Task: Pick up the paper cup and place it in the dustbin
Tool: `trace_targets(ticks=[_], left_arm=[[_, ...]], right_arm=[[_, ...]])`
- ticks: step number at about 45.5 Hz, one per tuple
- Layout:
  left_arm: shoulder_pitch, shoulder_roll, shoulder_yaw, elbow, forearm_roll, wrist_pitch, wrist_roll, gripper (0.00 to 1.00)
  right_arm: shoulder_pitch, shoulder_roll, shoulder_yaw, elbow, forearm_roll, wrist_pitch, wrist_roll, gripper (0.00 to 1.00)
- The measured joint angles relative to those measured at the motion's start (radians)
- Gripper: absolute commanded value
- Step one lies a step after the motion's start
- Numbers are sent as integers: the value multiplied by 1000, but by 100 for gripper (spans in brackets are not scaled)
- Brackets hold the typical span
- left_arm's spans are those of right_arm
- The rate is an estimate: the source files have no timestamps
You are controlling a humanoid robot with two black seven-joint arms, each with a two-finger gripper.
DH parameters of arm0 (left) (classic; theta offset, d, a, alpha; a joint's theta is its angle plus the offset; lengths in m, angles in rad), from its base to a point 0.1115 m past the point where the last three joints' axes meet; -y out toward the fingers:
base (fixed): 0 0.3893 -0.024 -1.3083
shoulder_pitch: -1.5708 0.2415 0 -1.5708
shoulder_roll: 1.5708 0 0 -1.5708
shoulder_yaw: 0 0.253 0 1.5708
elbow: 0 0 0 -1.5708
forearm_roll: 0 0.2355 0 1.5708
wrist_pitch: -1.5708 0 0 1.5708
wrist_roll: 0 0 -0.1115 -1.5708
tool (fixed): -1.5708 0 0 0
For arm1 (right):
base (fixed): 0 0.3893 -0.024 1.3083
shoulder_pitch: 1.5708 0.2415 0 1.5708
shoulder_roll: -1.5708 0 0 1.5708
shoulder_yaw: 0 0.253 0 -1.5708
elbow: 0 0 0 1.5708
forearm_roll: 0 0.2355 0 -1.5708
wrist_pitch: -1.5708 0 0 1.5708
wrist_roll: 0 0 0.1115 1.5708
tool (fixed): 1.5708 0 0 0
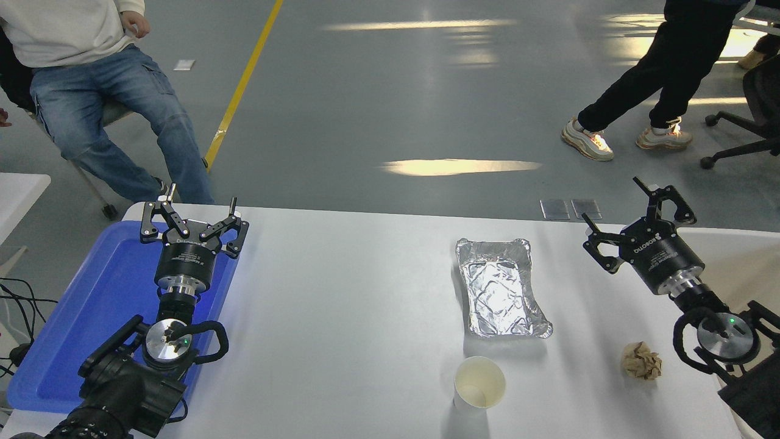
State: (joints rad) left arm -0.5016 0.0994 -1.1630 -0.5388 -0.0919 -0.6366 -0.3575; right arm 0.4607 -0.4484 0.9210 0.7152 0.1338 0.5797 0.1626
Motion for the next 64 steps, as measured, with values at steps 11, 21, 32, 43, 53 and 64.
trace_targets(ticks=[11,21,32,43,53,64], left_arm=[[0,0,0,0,0,0,0,100],[0,0,0,0,0,0,0,100],[0,1,0,0,0,0,-1,100],[0,1,1,-1,1,0,-1,100],[0,1,2,-1,1,0,2,100],[0,1,2,-1,1,0,3,100]], right_arm=[[3,-1,-5,5,-11,-1,-1,100],[14,-8,-9,9,-18,1,-21,100],[30,-66,-39,62,-33,-3,-37,100],[96,-159,-181,113,-37,-6,-41,100],[200,-238,-402,141,-40,-7,-40,100],[347,-288,-668,161,-54,-19,-37,100]])
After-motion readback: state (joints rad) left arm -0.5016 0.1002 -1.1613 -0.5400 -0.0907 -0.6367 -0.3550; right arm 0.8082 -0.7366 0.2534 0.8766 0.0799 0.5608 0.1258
